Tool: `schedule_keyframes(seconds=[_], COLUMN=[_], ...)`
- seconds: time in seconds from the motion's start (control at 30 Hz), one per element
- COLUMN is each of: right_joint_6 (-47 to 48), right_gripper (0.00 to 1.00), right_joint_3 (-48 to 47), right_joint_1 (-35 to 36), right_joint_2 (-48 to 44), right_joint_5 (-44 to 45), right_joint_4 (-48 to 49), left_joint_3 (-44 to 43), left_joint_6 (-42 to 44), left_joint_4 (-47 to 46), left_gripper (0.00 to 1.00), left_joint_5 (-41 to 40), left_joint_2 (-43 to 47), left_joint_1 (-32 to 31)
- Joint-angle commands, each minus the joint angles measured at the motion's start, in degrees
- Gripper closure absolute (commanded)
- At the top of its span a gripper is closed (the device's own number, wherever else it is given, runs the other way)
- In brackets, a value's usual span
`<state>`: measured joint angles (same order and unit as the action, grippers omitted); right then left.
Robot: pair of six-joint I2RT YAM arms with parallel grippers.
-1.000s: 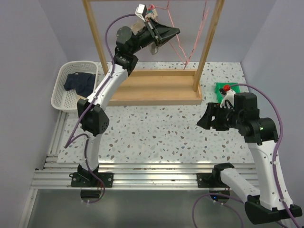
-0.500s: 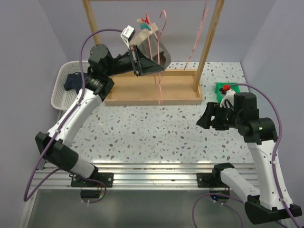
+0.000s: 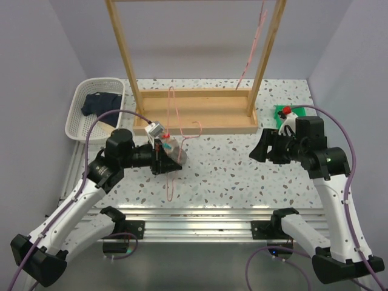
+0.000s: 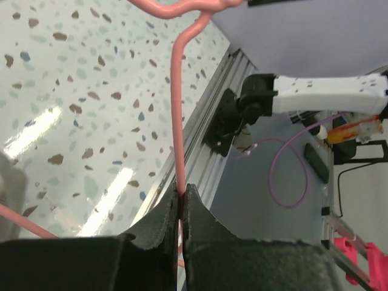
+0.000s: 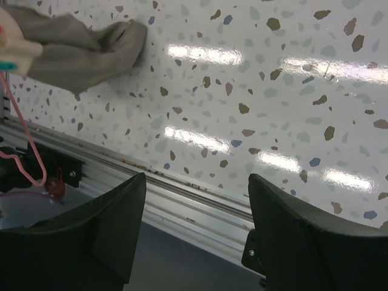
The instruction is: Remove the underwear clipped to the hanger
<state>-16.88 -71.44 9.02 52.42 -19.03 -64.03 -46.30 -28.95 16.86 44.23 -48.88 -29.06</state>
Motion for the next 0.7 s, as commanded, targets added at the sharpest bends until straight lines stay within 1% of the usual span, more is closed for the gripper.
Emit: schedule_keyframes(seconds=[0.0,0.1,0.17,0.27,0.3,0.37,0.4,0.43,0.47,0.5,0.53,0.57,0.6,0.63,0.67], right_joint_6=[-0.43,-1.13,-1.48,-2.71,-3.06,-3.86,-4.12,-4.38,-4.47,-4.65,-4.56,-4.56,-4.82,-5.0,-5.35], right_gripper=[0.28,0.28,0.27,0.27,0.27,0.26,0.26,0.26,0.26,0.26,0.26,0.26,0.26,0.26,0.25], right_joint_3=[1.39,3.67,6.13,9.21,9.82,11.14,11.41,12.11,12.46,12.9,12.99,13.08,13.52,13.78,14.22], right_joint_1=[0.3,0.3,0.21,0.3,0.21,0.21,0.21,0.3,0.3,0.3,0.3,0.3,0.3,0.39,0.39], right_joint_2=[-0.92,-1.01,-1.27,-2.15,-2.5,-3.47,-3.56,-3.73,-3.82,-3.73,-3.47,-3.47,-3.29,-3.29,-3.38], right_joint_5=[-1.98,-4.17,-4.44,-5.41,-5.06,-4.36,-4.0,-4.26,-4.09,-3.74,-3.3,-3.21,-3.21,-2.86,-2.34], right_joint_4=[3.56,4.61,5.84,7.07,7.77,8.13,8.04,8.22,8.31,8.13,7.96,7.78,7.69,7.61,7.69], left_joint_3=[3.32,2.89,2.8,4.99,5.6,7.62,8.68,9.56,10.26,10.09,8.79,8.25,7.73,6.68,6.67], left_joint_6=[6.72,4.26,2.16,-1.01,-1.63,-3.9,-5.31,-6.63,-9.17,-10.41,-11.64,-12.44,-13.4,-16.11,-18.31], left_joint_4=[-0.69,-1.92,-4.98,-11.65,-13.16,-19.03,-22.02,-27.09,-29.93,-32.66,-36.34,-38.9,-41.36,-46.87,-51.18], left_gripper=[1.0,1.0,1.0,1.0,1.0,1.0,1.0,1.0,1.0,1.0,1.0,1.0,1.0,1.0,1.0], left_joint_5=[0.85,4.63,5.87,5.52,5.26,4.64,4.38,2.81,2.62,2.1,0.79,0.16,-0.36,-1.68,-1.95], left_joint_2=[2.65,0.9,0.19,-1.73,-3.74,-6.21,-8.92,-10.69,-12.71,-17.43,-20.0,-24.98,-27.38,-29.67,-33.61], left_joint_1=[-0.38,-1.0,-1.26,-2.05,-2.49,-4.33,-5.38,-8.18,-9.86,-12.14,-16.77,-18.99,-21.02,-23.56,-23.94])
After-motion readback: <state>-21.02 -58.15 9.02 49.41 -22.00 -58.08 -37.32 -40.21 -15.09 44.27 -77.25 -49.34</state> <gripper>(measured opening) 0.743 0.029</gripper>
